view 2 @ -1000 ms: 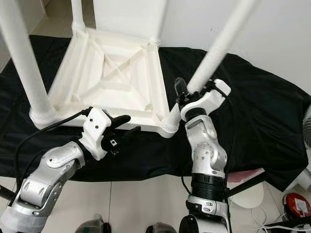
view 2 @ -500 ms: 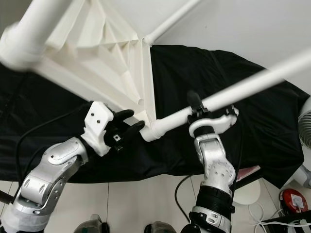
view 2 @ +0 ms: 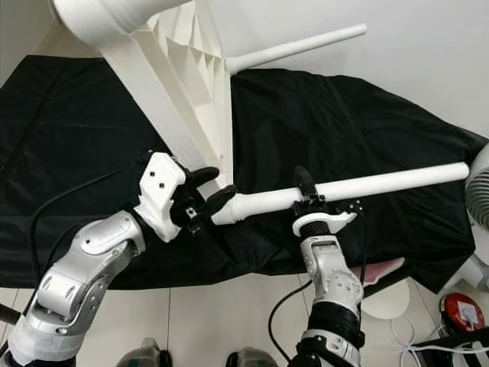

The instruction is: Building children table

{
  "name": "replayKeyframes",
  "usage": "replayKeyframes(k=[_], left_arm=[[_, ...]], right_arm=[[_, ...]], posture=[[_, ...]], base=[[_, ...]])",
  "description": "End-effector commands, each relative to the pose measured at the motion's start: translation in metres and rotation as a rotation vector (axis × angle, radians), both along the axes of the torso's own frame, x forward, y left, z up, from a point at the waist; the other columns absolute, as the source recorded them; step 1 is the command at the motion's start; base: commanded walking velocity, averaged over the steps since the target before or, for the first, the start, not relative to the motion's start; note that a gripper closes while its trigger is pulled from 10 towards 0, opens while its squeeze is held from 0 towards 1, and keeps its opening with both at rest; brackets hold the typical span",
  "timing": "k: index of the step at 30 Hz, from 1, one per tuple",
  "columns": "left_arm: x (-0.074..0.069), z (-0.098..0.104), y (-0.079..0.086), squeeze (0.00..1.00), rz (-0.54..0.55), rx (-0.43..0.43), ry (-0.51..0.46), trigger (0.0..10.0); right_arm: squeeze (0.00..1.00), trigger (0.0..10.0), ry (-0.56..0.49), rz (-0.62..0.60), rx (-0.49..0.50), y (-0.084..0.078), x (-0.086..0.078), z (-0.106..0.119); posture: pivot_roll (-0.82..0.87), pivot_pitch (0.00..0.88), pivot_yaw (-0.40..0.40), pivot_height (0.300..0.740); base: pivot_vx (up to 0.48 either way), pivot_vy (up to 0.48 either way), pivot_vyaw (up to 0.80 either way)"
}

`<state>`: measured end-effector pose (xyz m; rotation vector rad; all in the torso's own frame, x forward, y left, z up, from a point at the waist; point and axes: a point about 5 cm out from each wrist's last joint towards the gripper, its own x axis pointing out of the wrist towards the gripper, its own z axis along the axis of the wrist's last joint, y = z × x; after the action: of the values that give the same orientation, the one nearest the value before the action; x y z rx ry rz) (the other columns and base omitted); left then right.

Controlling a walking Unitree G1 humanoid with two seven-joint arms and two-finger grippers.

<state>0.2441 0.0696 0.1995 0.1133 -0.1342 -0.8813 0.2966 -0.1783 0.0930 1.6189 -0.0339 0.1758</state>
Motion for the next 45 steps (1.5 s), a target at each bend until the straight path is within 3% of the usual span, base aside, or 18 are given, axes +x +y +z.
replayKeyframes(k=[1, 5, 7, 13, 17, 19, 21, 24, 29, 44, 45], left_arm=[[-0.003, 0.004, -0.003, 0.0, 0.011, -0.015, -0.022, 10.0], [-0.005, 0.007, -0.002, 0.0, -0.008, -0.078, 0.014, 10.0], [-0.013, 0.001, 0.0, 0.0, -0.133, -0.071, 0.097, 10.0], [-0.016, -0.004, 0.005, 0.0, -0.184, -0.072, 0.152, 10.0], [-0.02, -0.007, 0.022, 0.0, -0.265, -0.051, 0.186, 10.0], [-0.016, -0.007, 0.027, 0.0, -0.233, -0.033, 0.172, 10.0], [-0.002, -0.012, 0.036, 0.0, -0.113, 0.027, 0.148, 10.0], [0.006, -0.016, 0.041, 0.0, -0.032, 0.058, 0.14, 10.0], [0.019, -0.023, 0.049, 0.0, 0.097, 0.062, 0.179, 10.0], [0.028, -0.018, 0.047, 0.0, 0.13, 0.023, 0.191, 10.0], [0.028, -0.017, 0.046, 0.0, 0.128, 0.023, 0.186, 10.0]], right_arm=[[0.0, 10.0, 0.049, 0.06, 0.035, 0.015, 0.0, -0.015], [0.0, 10.0, 0.036, 0.065, 0.036, 0.014, -0.001, -0.021], [0.0, 10.0, 0.0, 0.051, -0.02, 0.011, -0.003, -0.024], [0.0, 10.0, -0.024, 0.037, -0.038, 0.008, -0.004, -0.026], [0.0, 10.0, -0.066, 0.006, -0.07, 0.001, -0.005, -0.026], [0.0, 10.0, -0.081, 0.0, -0.081, -0.001, -0.005, -0.025], [0.0, 10.0, -0.094, -0.012, -0.09, -0.002, -0.006, -0.026], [0.0, 10.0, -0.08, -0.021, -0.097, -0.003, -0.007, -0.029], [0.0, 10.0, -0.054, -0.024, -0.102, -0.002, -0.009, -0.036], [0.02, 10.0, -0.072, -0.037, -0.1, -0.005, -0.012, -0.036], [1.0, 10.0, -0.073, -0.039, -0.103, -0.006, -0.013, -0.036]], posture=[[0.09, 0.059, -0.085, 0.74], [0.1, 0.06, -0.084, 0.74], [0.11, 0.064, -0.085, 0.74], [0.11, 0.065, -0.082, 0.74], [0.11, 0.066, -0.072, 0.74], [0.11, 0.067, -0.07, 0.74], [0.11, 0.068, -0.067, 0.74], [0.11, 0.069, -0.062, 0.74], [0.11, 0.074, -0.059, 0.74], [0.11, 0.08, -0.061, 0.74], [0.11, 0.08, -0.061, 0.74]], base=[[0.0, 0.0, 0.0], [0.0, 0.0, 0.0], [0.0, 0.0, 0.0], [0.0, 0.0, 0.0], [0.0, 0.0, 0.0], [0.0, 0.0, 0.0], [0.0, 0.0, 0.0], [0.0, 0.0, 0.0], [0.0, 0.0, 0.0], [0.0, 0.0, 0.0], [0.0, 0.0, 0.0]])
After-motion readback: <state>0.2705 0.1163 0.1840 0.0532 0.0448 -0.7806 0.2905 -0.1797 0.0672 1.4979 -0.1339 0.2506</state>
